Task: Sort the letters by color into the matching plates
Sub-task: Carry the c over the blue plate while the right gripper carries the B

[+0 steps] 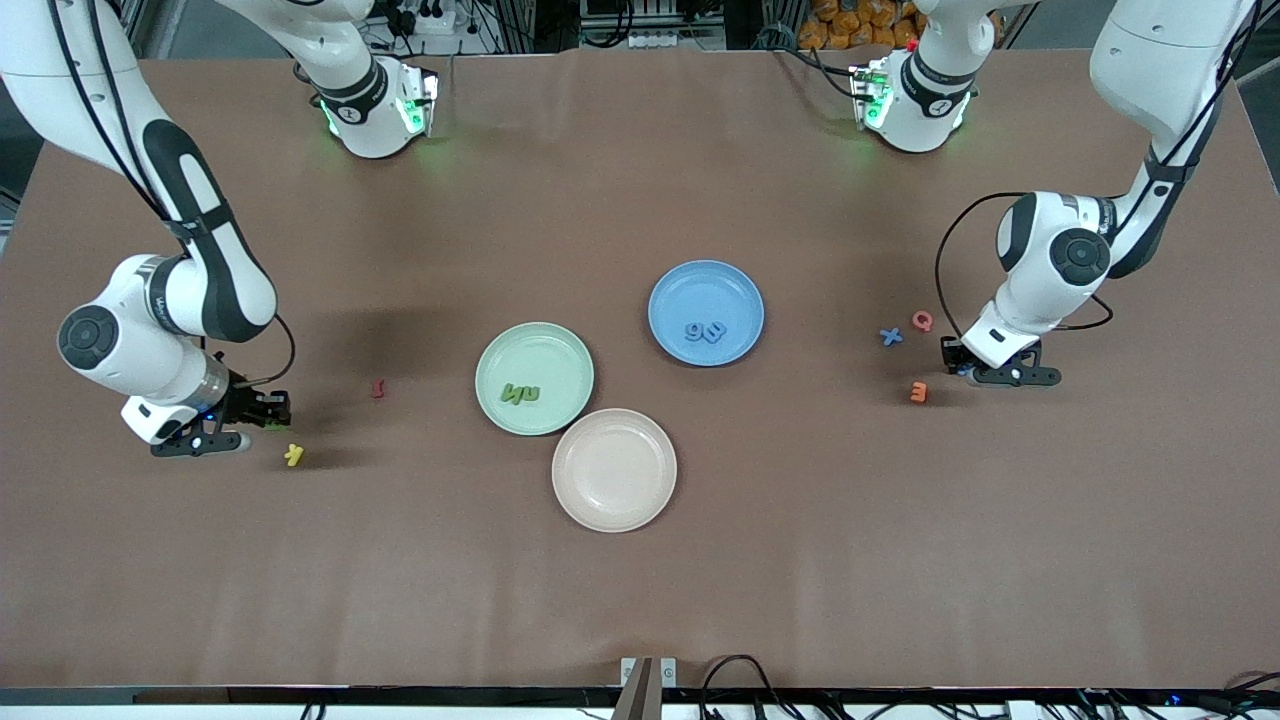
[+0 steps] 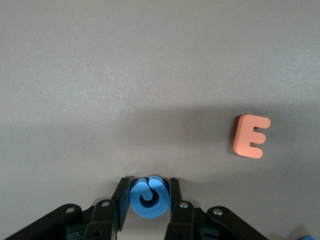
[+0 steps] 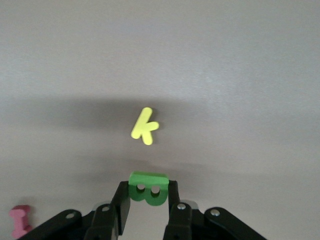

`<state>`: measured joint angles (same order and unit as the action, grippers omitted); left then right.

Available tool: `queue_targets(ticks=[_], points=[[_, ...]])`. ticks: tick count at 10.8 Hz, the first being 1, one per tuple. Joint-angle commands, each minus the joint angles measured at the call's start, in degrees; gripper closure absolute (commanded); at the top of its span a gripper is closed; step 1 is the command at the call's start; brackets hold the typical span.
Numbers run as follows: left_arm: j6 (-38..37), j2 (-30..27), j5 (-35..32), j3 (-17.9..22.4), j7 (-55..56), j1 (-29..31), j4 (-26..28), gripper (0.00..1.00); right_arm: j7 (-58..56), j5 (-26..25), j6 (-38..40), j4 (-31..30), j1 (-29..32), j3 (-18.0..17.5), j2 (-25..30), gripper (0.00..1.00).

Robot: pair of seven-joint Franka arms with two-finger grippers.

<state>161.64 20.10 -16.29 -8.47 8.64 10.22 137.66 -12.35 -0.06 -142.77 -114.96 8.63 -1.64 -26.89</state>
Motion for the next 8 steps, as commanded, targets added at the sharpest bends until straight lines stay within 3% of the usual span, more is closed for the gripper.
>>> queue_targets(ticks=[1,5,8], points=[[0.52,-0.33,3.45,-1.98,-0.91,-0.29,-0.38,1.0,5.04,0.24,3.46,0.35,-2.9,-0.03,1.84,0.79],[-0.09,-1.55,6.0,-4.62,-0.3,-0.38,-0.64,1.0,13.38,0.33,7.15,1.93,-7.48,-1.07,2.11,0.79],[-0.45,-1.64,9.77,-9.62,3.91,-0.38,-1.08,1.0,18.31,0.33,8.3,2.37,-9.67,-2.84,2.02,0.79]])
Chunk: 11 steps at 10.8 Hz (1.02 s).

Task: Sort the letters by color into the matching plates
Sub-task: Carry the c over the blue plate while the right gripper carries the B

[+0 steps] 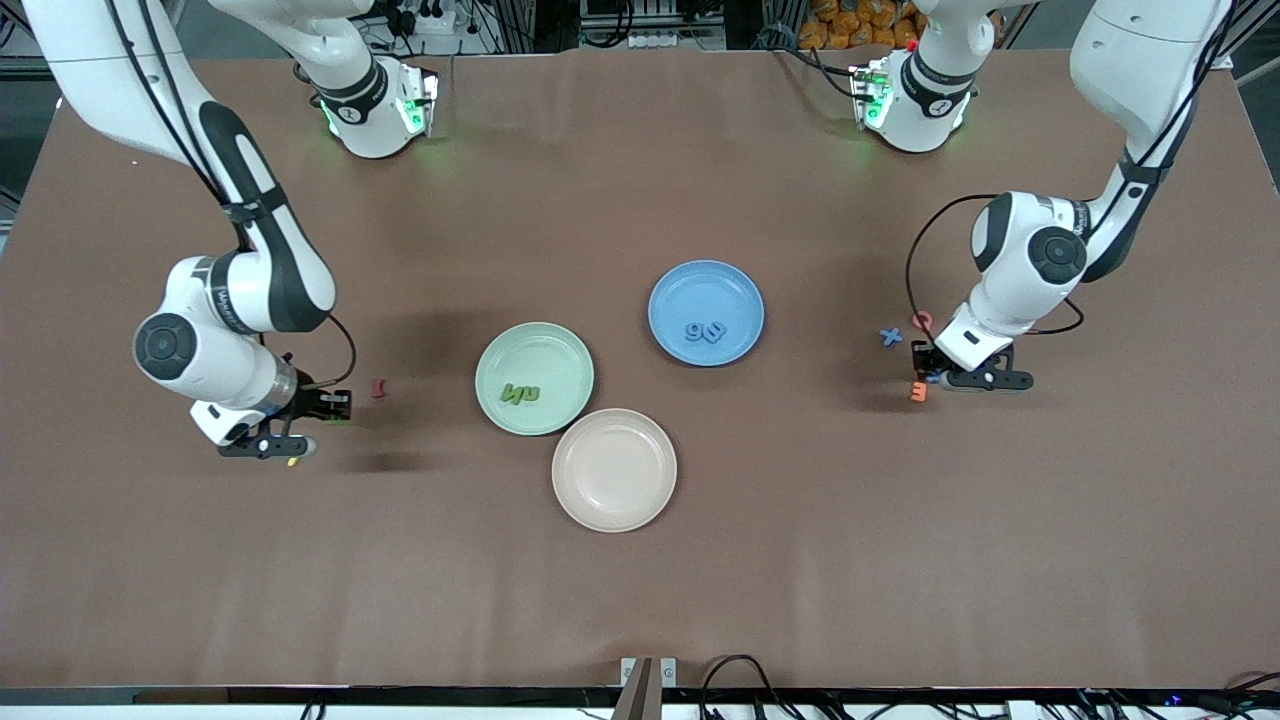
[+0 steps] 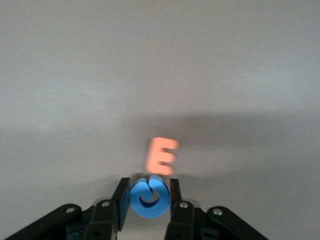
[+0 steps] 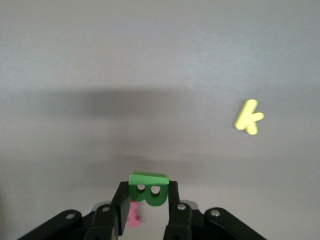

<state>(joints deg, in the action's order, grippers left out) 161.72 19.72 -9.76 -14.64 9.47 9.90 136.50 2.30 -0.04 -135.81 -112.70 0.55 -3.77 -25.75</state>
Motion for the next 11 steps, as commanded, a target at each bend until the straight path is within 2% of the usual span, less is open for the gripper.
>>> queue_targets(ticks=[1,6,11], points=[[-0.79,-1.26,3.26,-4.51,5.36,-0.06,-0.01,1.0,5.16,0.3,1.33,0.19,-2.91,-0.72,0.88,0.79],[-1.32,-1.26,3.34,-9.26,15.2,-1.89,-0.8,1.0,13.16,0.3,1.42,0.37,-9.24,-0.8,0.53,0.79],[-1.5,-0.65,3.26,-10.14,29.87,-11.38,-1.85,1.0,16.42,0.3,1.33,0.46,-14.51,-0.89,0.18,0.79]])
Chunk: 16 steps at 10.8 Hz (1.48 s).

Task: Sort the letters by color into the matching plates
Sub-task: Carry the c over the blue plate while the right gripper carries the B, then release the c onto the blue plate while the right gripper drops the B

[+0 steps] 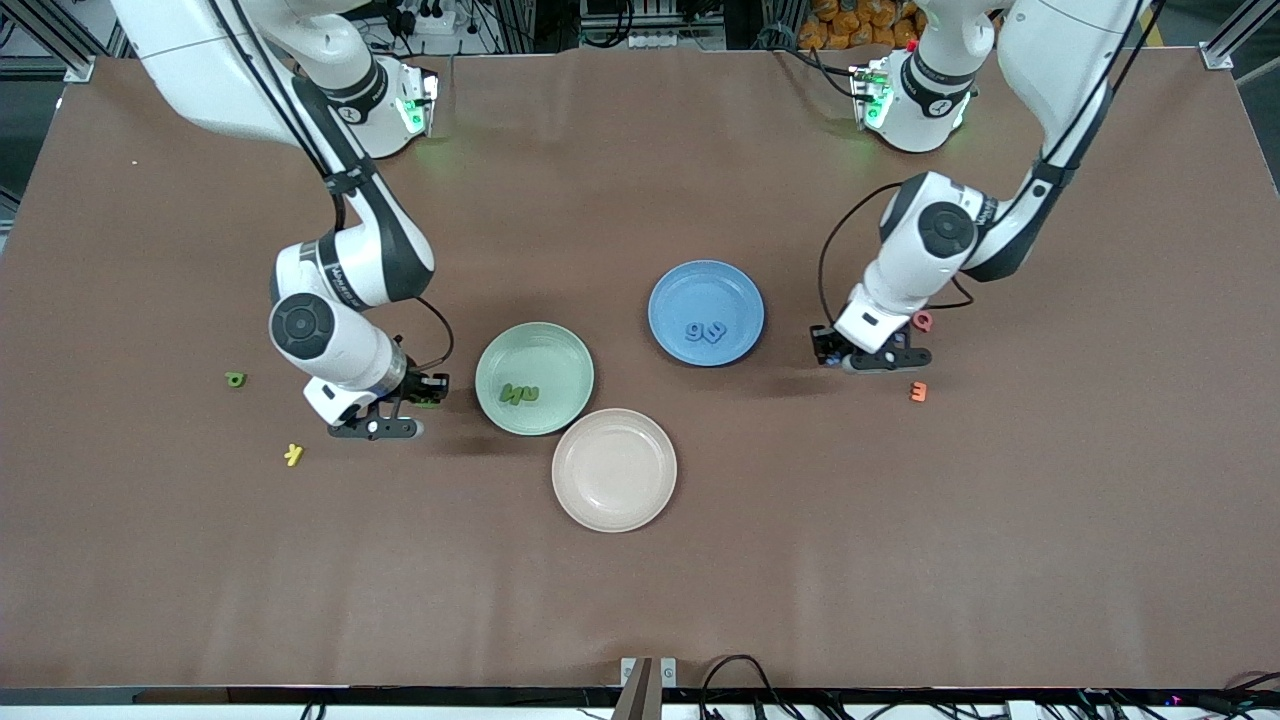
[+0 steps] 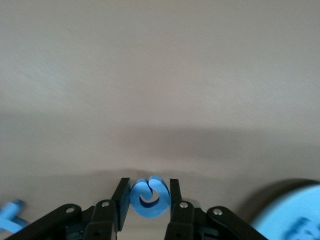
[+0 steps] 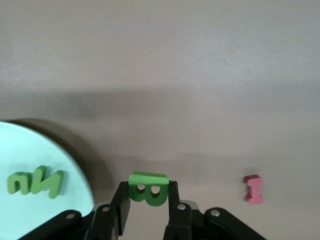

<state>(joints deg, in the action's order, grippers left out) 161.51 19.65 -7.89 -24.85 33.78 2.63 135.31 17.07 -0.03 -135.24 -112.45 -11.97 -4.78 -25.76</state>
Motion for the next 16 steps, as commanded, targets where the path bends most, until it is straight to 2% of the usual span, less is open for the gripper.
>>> queue_targets(ticks=[1,3,7,13,14,15,16], points=[[-1.37,-0.49,1.39,0.15,8.47,-6.47,-1.27,1.0,2.08,0.29,0.77,0.21,-2.87,0.12,0.19,0.79],[-1.46,0.12,1.21,0.5,13.22,-10.43,-2.33,1.0,3.05,0.29,0.86,0.56,-4.72,0.12,0.1,0.79],[-1.9,0.74,0.6,0.5,17.63,-14.22,-2.86,1.0,4.28,1.08,0.86,1.18,-8.06,0.13,-0.08,0.79],[-2.08,1.62,0.6,0.68,22.02,-17.48,-3.74,1.0,7.8,1.26,1.12,3.64,-12.19,0.21,-2.62,0.79],[-2.08,2.93,0.51,0.68,23.08,-18.35,-4.96,0.01,11.98,1.26,3.3,5.12,-13.16,0.13,-3.5,0.24],[-2.16,2.94,0.51,0.77,23.09,-18.27,-5.06,0.0,12.63,1.09,3.49,5.39,-13.25,0.21,-3.42,0.0],[-2.17,2.94,0.51,0.77,23.09,-18.27,-5.06,0.0,12.81,1.09,3.49,5.66,-13.51,0.21,-3.42,0.0]])
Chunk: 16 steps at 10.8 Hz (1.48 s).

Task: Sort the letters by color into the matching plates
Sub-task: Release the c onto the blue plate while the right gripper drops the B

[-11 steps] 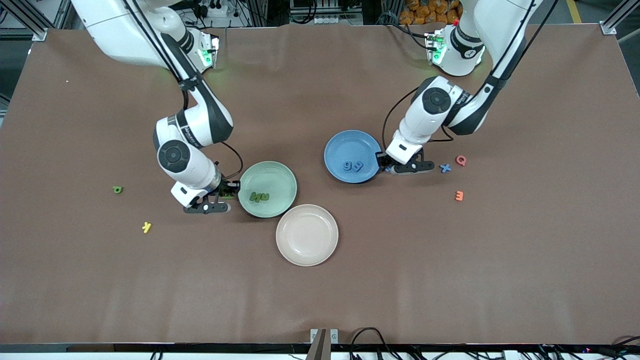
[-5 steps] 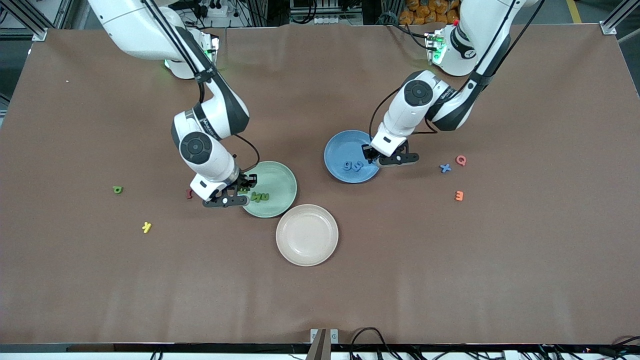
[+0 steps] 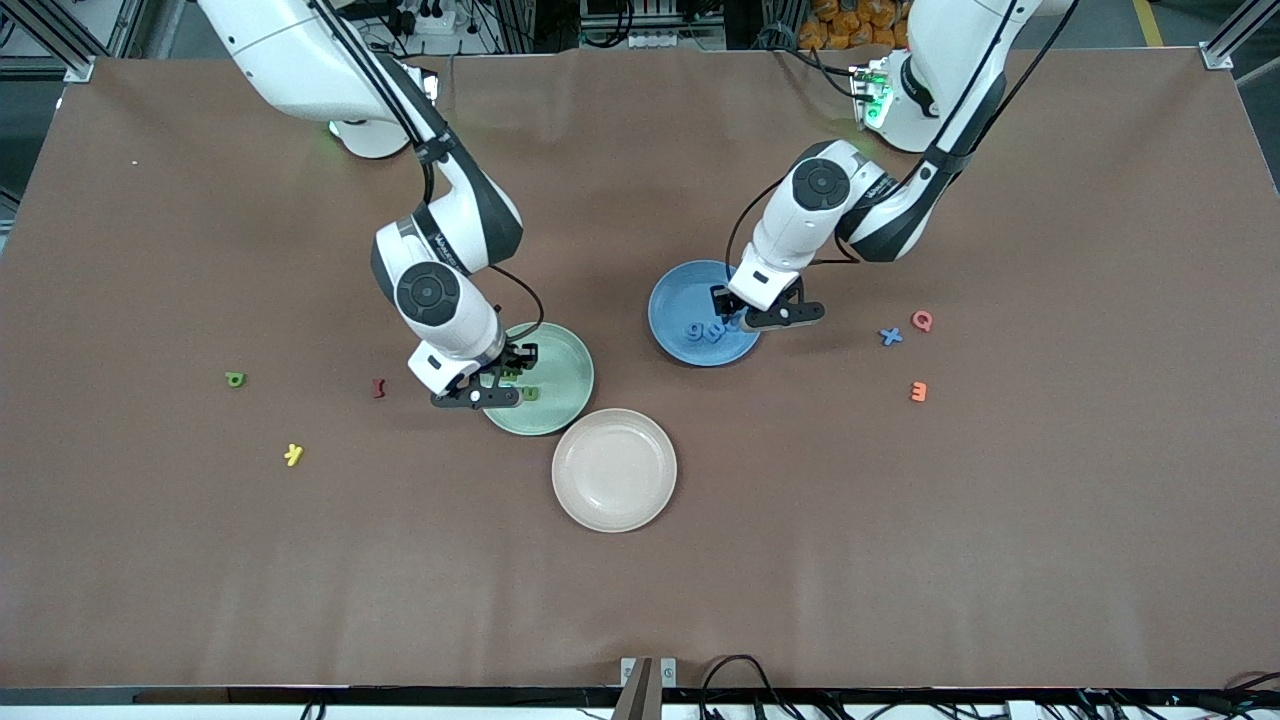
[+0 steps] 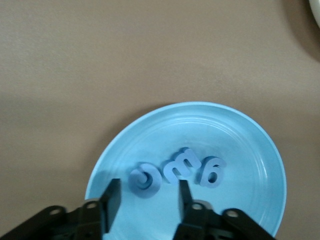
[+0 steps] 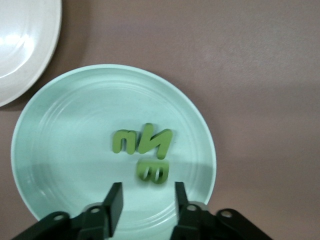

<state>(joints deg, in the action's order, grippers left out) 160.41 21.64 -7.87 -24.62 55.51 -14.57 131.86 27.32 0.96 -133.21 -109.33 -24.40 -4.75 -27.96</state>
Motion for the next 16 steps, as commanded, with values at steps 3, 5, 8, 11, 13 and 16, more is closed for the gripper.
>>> queue_targets(ticks=[3,5,8,11,13,16], points=[[-4.21,0.6,0.49,0.62,1.27,-0.73,-3.09,0.0,2.39,0.1,1.46,2.72,-0.92,0.27,-1.22,0.0],[-8.51,0.16,0.4,0.62,1.09,-0.55,-5.29,0.0,1.86,-0.16,1.81,2.72,-0.48,0.35,-1.13,0.0],[-11.87,-1.33,0.32,0.8,-2.14,0.67,-6.09,0.0,-4.18,-0.61,2.6,2.72,1.27,0.79,-0.61,0.0],[-14.24,-3.18,0.32,1.94,-10.93,4.1,-5.21,0.0,-12.26,-0.61,3.39,2.72,3.74,2.37,0.36,0.0],[-14.34,-4.14,-1.17,1.94,-16.2,7.17,-2.76,0.0,-15.61,-0.61,4.44,2.63,4.97,3.77,0.54,0.0],[-13.72,-3.97,-7.14,2.29,-16.84,9.82,-1.17,0.0,-21.76,-0.69,4.98,2.72,6.81,5.63,0.89,0.0]])
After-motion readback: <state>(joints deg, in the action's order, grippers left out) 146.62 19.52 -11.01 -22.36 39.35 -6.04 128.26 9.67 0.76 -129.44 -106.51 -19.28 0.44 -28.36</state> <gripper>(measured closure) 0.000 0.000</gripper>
